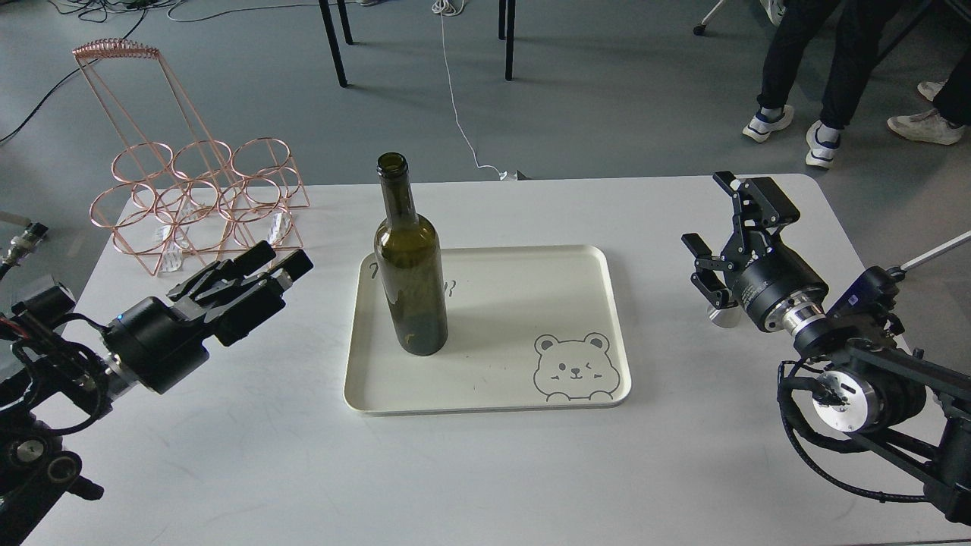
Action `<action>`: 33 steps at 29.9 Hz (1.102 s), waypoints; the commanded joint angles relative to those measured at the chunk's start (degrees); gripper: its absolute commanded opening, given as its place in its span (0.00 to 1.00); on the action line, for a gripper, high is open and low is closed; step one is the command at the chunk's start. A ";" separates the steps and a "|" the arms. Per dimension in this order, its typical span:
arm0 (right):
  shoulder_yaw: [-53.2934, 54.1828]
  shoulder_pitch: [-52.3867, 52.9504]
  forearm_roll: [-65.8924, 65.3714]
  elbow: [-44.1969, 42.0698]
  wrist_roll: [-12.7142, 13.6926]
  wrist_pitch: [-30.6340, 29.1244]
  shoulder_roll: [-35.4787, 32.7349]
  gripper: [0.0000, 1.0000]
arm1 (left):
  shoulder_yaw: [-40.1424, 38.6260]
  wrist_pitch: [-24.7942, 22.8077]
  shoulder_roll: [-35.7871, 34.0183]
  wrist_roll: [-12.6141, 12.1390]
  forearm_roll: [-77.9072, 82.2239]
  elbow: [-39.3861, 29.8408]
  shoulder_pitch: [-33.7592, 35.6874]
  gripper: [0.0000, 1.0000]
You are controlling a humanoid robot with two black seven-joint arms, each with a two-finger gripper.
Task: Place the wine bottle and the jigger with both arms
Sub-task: 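Reach the left gripper to the neck of the green wine bottle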
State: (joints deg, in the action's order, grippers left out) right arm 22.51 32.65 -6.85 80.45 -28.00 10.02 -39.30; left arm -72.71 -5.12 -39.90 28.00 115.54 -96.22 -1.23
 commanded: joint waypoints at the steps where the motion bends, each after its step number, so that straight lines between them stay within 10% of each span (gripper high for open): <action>1: -0.01 -0.21 0.00 -0.03 0.00 0.00 0.01 0.99 | 0.81 0.38 -1.05 0.00 7.32 0.07 6.49 0.98; 33: -0.81 -0.22 0.00 -0.12 0.00 0.00 -0.60 0.99 | 16.28 0.38 8.52 0.00 8.82 9.56 24.70 0.98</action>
State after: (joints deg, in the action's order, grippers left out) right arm 21.79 32.44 -6.85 80.43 -28.00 10.02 -39.95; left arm -57.36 -4.92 -32.68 27.99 124.16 -88.32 22.45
